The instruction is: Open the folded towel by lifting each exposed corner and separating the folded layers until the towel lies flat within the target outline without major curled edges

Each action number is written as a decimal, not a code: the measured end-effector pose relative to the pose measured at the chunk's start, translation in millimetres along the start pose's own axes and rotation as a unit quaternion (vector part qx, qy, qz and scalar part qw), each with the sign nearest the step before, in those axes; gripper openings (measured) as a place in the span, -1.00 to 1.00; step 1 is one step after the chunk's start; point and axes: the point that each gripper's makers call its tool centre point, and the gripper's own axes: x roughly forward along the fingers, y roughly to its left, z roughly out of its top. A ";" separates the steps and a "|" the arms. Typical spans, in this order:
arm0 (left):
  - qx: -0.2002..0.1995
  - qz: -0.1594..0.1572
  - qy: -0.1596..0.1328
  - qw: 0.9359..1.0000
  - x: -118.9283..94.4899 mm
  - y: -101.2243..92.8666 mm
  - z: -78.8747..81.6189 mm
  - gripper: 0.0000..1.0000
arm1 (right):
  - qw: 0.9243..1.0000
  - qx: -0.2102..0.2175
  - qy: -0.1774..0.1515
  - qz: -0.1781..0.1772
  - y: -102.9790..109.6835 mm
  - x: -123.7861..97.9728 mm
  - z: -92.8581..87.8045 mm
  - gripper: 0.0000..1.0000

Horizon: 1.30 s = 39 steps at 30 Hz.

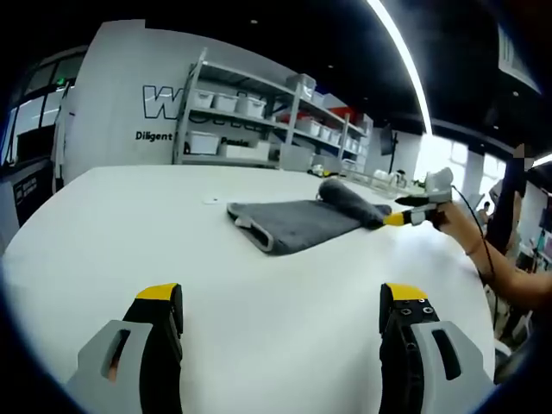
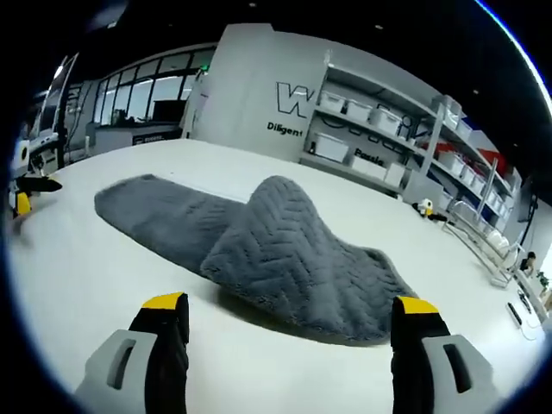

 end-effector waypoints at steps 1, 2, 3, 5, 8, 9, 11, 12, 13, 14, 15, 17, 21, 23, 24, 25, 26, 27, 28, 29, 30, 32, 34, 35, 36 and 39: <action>-0.001 -0.001 0.000 1.000 0.2 0.0 0.1 0.86 | 1.000 -0.001 0.000 0.005 5.7 -0.6 0.5 0.99; -0.001 0.000 0.000 1.000 0.2 0.0 0.0 0.86 | 1.000 -0.003 0.005 0.013 13.3 -0.2 0.5 0.98; 0.000 0.000 0.001 1.000 0.2 0.0 0.0 0.86 | 1.000 -0.008 0.015 0.024 20.8 -0.8 -1.6 0.98; 0.001 -0.001 0.001 1.000 0.2 -0.4 0.0 0.86 | 0.999 -0.009 0.011 0.031 30.6 -1.1 2.3 0.97; 0.000 -0.001 0.002 1.000 0.5 0.0 -0.7 0.86 | 0.999 -0.010 0.000 0.041 42.6 -0.5 9.1 0.98; 0.000 0.000 0.003 1.000 0.6 0.3 -0.9 0.86 | 0.999 -0.009 -0.002 0.042 44.9 -0.2 10.1 0.98; 0.001 0.001 0.003 1.000 0.5 0.6 -1.0 0.86 | 0.999 -0.003 -0.010 0.053 55.0 0.6 12.6 0.98; 0.001 0.001 0.003 1.000 0.5 0.5 -0.9 0.86 | 0.998 0.002 -0.012 0.063 60.1 0.3 12.6 0.98; 0.002 0.001 0.003 1.000 0.3 0.2 -0.7 0.86 | 0.998 0.006 -0.013 0.069 62.9 -0.1 12.3 0.98; 0.003 0.001 0.003 1.000 0.3 0.0 -0.6 0.86 | 0.997 0.011 -0.013 0.074 66.2 -1.0 11.8 0.98; 0.003 0.001 0.003 1.000 0.3 -0.1 -0.6 0.86 | 0.997 0.011 -0.013 0.079 68.5 -2.0 11.4 0.98; 0.005 0.002 0.005 1.000 0.4 -0.6 -1.1 0.86 | 0.997 0.008 -0.015 0.082 73.8 -6.0 9.9 0.98; 0.011 0.005 0.016 1.000 2.1 -0.6 -6.1 0.86 | 0.996 0.006 -0.021 0.089 77.4 -7.3 7.5 0.96; 0.014 0.007 0.017 1.000 2.0 -0.6 -6.4 0.86 | 0.994 0.019 -0.021 0.109 83.1 -9.9 5.4 0.93; 0.014 0.008 0.017 1.000 2.0 -0.7 -6.4 0.86 | 0.994 0.018 -0.023 0.109 82.9 -10.9 4.9 0.92; 0.014 0.008 0.018 1.000 2.7 -0.3 -6.1 0.86 | 0.994 0.018 -0.023 0.110 83.5 -11.9 4.1 0.91; 0.014 0.008 0.018 1.000 3.3 -0.7 -6.3 0.86 | 0.993 0.014 -0.022 0.114 84.9 -13.4 3.3 0.91; 0.017 0.007 0.021 1.000 4.9 -1.1 -6.7 0.86 | 0.993 0.012 -0.024 0.112 83.4 -14.6 3.1 0.91; 0.017 0.007 0.022 1.000 5.3 -1.4 -6.9 0.86 | 0.994 0.012 -0.025 0.109 82.2 -14.7 3.3 0.89; 0.025 0.005 0.028 0.999 7.5 -2.5 -8.5 0.86 | 0.995 0.013 -0.026 0.100 76.5 -15.9 3.7 0.86; 0.029 0.006 0.030 0.999 8.0 -3.0 -9.4 0.86 | 0.995 0.015 -0.029 0.097 72.2 -15.7 5.5 0.83; 0.033 0.012 0.031 0.999 7.4 -3.1 -10.4 0.85 | 0.995 0.032 -0.038 0.087 64.4 -17.9 7.4 0.76; 0.033 0.011 0.027 0.999 7.7 -3.4 -7.9 0.84 | 0.995 0.037 -0.039 0.084 58.5 -18.9 6.8 0.75; 0.032 0.009 0.023 0.999 7.8 -4.6 -6.2 0.84 | 0.995 0.043 -0.041 0.083 55.9 -19.0 6.1 0.75; 0.032 0.006 0.018 0.999 7.3 -6.5 -3.7 0.84 | 0.994 0.051 -0.041 0.083 54.1 -19.2 4.3 0.75; 0.034 0.006 0.012 0.999 3.5 -10.8 0.7 0.83 | 0.992 0.070 -0.041 0.098 53.8 -19.9 2.6 0.69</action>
